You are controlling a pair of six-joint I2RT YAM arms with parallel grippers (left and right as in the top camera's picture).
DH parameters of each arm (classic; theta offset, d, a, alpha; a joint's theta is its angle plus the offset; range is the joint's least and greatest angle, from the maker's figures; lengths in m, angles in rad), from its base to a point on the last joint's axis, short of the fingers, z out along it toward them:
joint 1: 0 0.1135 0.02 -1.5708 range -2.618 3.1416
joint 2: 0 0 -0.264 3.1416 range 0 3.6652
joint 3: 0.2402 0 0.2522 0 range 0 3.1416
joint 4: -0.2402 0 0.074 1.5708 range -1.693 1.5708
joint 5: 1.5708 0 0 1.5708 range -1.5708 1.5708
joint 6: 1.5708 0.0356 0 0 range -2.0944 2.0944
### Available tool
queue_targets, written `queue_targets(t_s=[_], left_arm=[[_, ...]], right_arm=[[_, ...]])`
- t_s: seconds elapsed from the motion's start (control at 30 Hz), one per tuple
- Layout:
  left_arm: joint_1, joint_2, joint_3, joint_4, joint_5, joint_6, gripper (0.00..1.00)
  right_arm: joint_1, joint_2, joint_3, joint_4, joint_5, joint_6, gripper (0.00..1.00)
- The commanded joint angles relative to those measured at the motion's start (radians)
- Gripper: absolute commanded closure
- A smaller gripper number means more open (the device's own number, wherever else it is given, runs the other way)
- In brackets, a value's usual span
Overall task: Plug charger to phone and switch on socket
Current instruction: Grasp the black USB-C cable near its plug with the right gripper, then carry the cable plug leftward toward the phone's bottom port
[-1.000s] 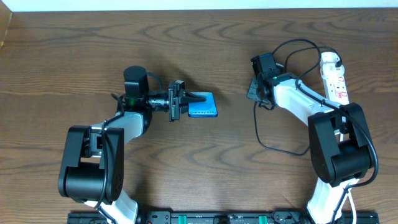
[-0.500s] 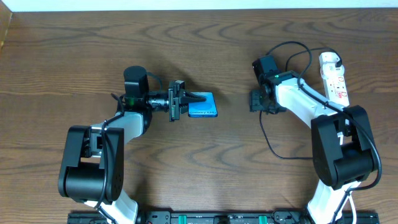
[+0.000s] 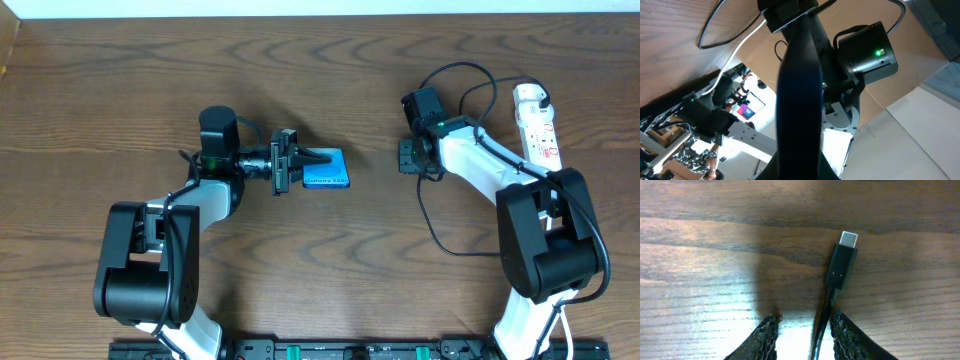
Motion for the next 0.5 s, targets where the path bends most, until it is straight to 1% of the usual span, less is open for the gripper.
queue_targets(t_s=[0.0,0.13,0.27,0.33,0.37,0.47], left_arm=[[0.005,-0.006,0.028,0.006,0.035,-0.012,0.93],[0.005,-0.006,0.028,0.006,0.035,-0.012,0.92],[0.005,-0.006,0.028,0.006,0.035,-0.012,0.93],[0.005,-0.006,0.028,0.006,0.035,-0.012,0.92],[0.005,-0.006,0.028,0.006,0.035,-0.012,0.93],[0.005,-0.006,0.028,0.006,0.034,-0.012,0.93]], right_arm=[[0.002,0.105,-0.08,-0.053,0.006,0.004,0.68],[0.002,0.105,-0.081,-0.059,0.005,0.004,0.74],[0.002,0.105,-0.081,-0.06,0.005,0.004,0.84],[0.002,0.105,-0.081,-0.068,-0.013,0.004,0.97],[0.002,0.105,-0.08,-0.076,-0.043,0.004,0.99],[0.001,0.101,-0.076,-0.079,-0.19,0.002,0.99]])
